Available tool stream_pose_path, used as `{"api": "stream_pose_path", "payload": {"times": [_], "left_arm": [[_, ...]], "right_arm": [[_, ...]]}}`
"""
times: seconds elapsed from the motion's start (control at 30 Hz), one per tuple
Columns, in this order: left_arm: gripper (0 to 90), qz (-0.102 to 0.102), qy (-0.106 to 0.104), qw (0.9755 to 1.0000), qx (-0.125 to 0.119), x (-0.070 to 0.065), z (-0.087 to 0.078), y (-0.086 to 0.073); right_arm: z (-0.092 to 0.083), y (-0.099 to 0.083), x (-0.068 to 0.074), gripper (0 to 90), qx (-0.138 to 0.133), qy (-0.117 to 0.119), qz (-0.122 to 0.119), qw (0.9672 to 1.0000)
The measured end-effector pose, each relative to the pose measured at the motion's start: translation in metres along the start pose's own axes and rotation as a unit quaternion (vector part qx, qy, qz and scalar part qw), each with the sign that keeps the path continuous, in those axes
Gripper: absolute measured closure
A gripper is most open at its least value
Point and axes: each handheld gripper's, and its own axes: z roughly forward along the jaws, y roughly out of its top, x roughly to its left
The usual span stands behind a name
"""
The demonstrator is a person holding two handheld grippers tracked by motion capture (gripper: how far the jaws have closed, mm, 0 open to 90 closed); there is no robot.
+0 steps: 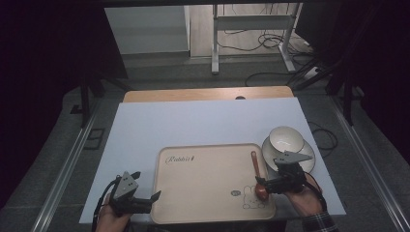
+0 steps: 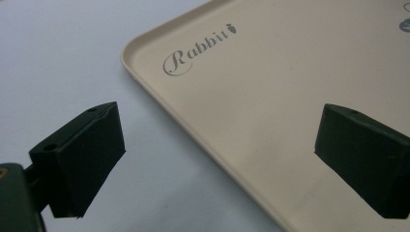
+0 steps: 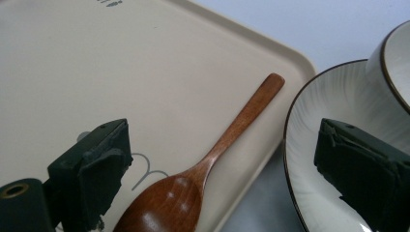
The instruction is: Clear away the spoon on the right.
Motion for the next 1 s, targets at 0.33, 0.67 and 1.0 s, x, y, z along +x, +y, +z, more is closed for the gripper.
{"api": "stream_pose_path", "payload": {"times": [0.33,0.67,1.0], "left_arm": [[3.4,-0.001,0.0,1.0,-0.001,0.0,0.0,0.0],[3.4,-0.002,0.0,1.0,-0.002,0.0,0.0,0.0],[3.4,-0.002,0.0,1.0,-0.002,0.0,0.0,0.0]], "right_arm": [[-0.006,-0.006,-0.001,4.7,-0.001,-0.001,0.002,1.0],[-0.012,-0.013,-0.001,1.0,-0.012,-0.004,0.006,0.9999],[-0.019,-0.021,-0.003,0.0,-0.017,-0.015,0.006,0.9997]]}}
